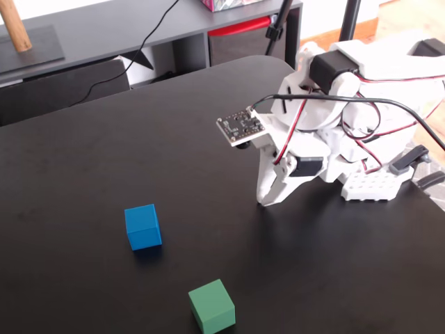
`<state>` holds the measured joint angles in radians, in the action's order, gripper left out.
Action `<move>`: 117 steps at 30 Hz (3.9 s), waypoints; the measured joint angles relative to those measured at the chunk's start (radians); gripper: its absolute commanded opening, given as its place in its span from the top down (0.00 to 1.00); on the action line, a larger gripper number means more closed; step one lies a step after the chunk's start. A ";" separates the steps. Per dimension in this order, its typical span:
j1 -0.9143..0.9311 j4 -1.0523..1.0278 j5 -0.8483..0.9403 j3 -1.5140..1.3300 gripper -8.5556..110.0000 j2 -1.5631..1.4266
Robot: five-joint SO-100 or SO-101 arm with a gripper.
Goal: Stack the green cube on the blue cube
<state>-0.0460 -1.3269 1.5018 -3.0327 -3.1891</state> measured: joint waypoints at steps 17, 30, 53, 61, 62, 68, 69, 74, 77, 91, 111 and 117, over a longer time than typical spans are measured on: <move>-0.256 -0.054 -0.202 0.525 0.93 0.499; -0.403 0.037 -0.295 0.882 0.84 0.922; -0.256 0.555 -0.153 0.934 0.49 1.361; -0.215 0.663 -0.126 0.882 0.49 1.416; -0.215 0.675 -0.126 0.870 0.49 1.420; -0.236 0.707 -0.172 0.839 0.49 1.425; -0.250 0.710 -0.179 0.834 0.49 1.425; -0.275 0.746 -0.207 0.815 0.49 1.431; -0.281 0.765 -0.218 0.815 0.49 1.457; -0.293 0.838 -0.249 0.815 0.73 1.531; -0.339 0.775 -0.405 0.815 0.88 1.462; -0.345 0.649 -0.390 0.818 0.88 1.350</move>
<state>-0.3912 -0.6780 1.1121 -2.2151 -1.8392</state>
